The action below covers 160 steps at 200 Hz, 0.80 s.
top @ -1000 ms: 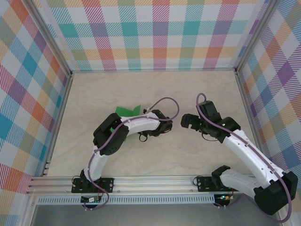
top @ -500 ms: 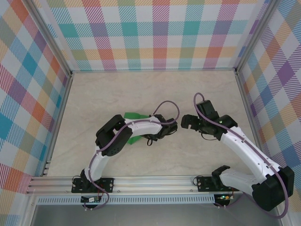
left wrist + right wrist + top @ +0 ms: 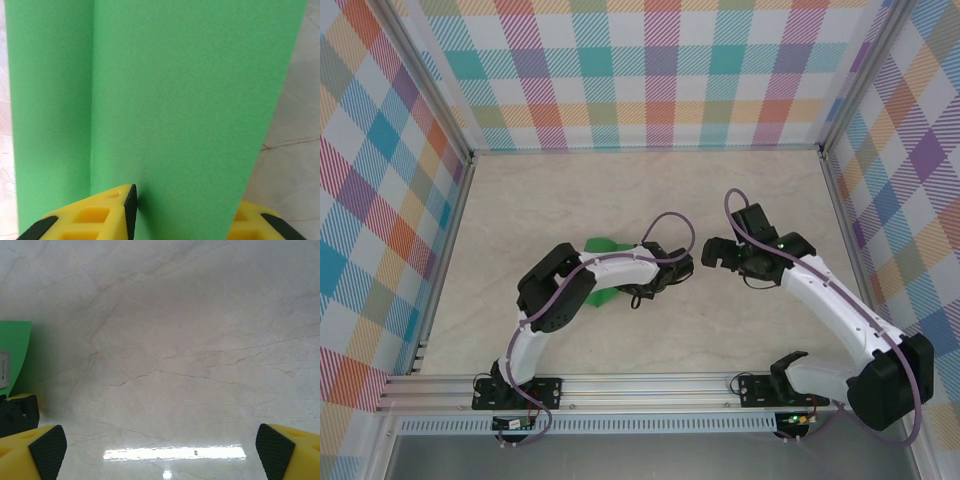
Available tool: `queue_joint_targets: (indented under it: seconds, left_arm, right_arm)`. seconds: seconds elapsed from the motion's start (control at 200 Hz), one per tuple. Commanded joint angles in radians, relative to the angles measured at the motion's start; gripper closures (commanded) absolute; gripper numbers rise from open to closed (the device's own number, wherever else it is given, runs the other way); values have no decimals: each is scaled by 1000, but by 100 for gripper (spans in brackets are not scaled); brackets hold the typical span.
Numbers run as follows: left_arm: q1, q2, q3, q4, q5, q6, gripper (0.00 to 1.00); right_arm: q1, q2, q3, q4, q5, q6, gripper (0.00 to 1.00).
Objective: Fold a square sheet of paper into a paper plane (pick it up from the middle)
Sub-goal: Turn over the paper at the center of the table.
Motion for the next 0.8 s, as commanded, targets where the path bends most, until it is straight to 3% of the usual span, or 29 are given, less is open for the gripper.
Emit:
queue_joint_targets:
  seconds: [0.0, 0.37, 0.795]
  left_arm:
    - [-24, -26, -60, 235, 334, -23, 67]
    - [33, -148, -176, 448, 605, -30, 48]
    - [47, -316, -175, 546, 761, -52, 37]
  right_arm:
    - [-8, 49, 55, 28, -57, 5, 0]
    - [-20, 166, 39, 135, -211, 65, 3]
    - [-49, 137, 23, 124, -197, 74, 3]
